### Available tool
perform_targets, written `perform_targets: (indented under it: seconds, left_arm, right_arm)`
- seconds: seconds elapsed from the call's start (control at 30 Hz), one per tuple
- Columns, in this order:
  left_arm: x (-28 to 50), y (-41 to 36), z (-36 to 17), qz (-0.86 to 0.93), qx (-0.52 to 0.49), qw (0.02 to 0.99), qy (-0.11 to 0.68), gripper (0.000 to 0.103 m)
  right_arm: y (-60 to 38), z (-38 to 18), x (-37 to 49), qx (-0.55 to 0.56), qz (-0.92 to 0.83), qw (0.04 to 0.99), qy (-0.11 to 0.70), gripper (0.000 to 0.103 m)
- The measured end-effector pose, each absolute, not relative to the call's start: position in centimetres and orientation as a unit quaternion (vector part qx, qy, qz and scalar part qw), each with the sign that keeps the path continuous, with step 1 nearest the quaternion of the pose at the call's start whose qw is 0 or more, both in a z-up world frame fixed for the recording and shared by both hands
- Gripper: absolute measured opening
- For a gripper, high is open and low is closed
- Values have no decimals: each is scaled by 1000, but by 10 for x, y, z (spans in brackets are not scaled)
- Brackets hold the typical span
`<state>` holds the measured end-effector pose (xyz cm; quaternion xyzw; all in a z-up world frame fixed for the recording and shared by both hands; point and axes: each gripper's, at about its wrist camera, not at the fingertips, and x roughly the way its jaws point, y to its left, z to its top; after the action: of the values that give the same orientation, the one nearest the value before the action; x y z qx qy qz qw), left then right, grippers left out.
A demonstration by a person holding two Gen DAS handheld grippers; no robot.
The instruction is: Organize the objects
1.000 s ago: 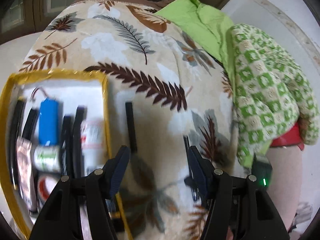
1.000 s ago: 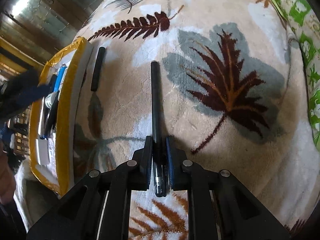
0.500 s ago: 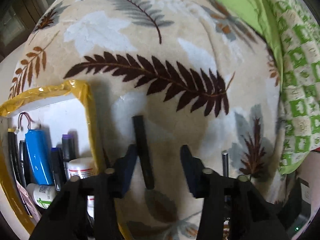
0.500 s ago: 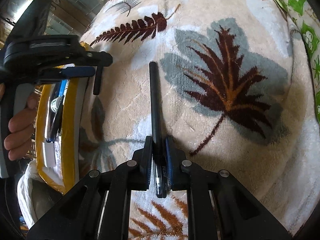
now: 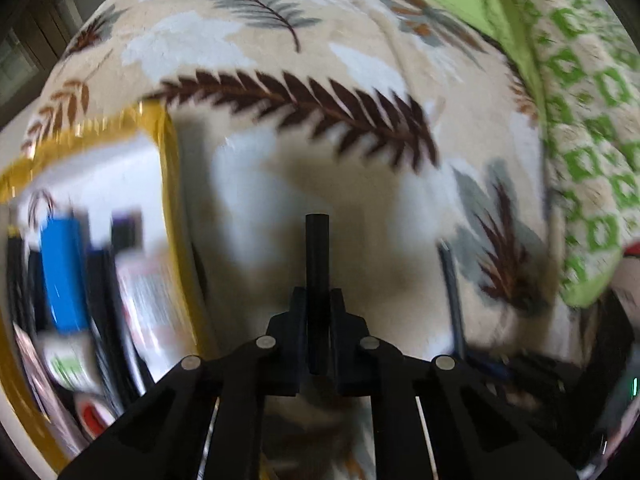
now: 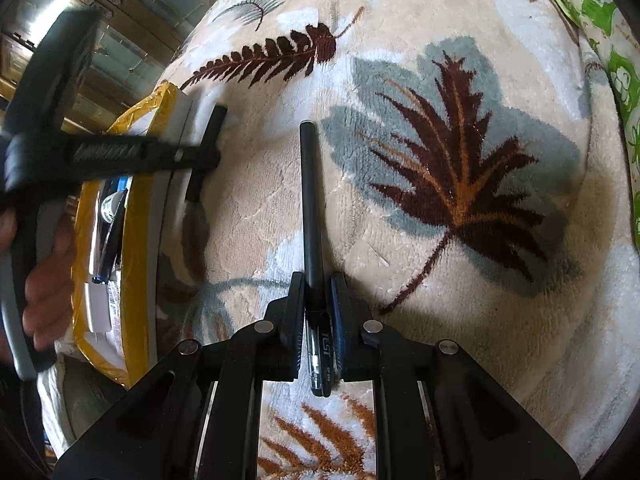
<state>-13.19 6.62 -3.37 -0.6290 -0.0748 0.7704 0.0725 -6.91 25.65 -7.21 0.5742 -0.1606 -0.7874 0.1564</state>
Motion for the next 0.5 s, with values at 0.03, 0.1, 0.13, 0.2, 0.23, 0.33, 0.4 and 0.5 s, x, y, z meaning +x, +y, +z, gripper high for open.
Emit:
perform_targets:
  seconds: [0.03,0.1,0.13,0.2,0.23,0.33,0.4,0.5]
  left_arm:
    - [-122,67,-31,771,-626,83,-83,8]
    - [-96,68,-18,777,-614,104,-92,8]
    - [-84,67,-11,779,-609,113,-96,8]
    - [-61,64,7,783,-599,132,-108,9]
    - [-53,60,14,785,-594,137,-112,9]
    - [-30,33,38,792,-576,148,-141,8]
    - [-14,16,43,797,-561,147,-170,8]
    - [7,-30,44,798,-545,135,-218,8]
  right_arm:
    - [256,-72,-69,575,-787,156,-159,11]
    - [255,-71,-70,576,-788,156,-153,11]
    - [254,-71,-70,576,-788,155,-152,11]
    - [254,-71,-69,576,-789,153,-149,11]
    - [253,-70,-69,576,-790,150,-147,11]
    - [249,-69,-68,576,-793,139,-141,11]
    - [246,-67,-68,578,-795,126,-136,11]
    - [243,-62,-67,575,-799,107,-139,12]
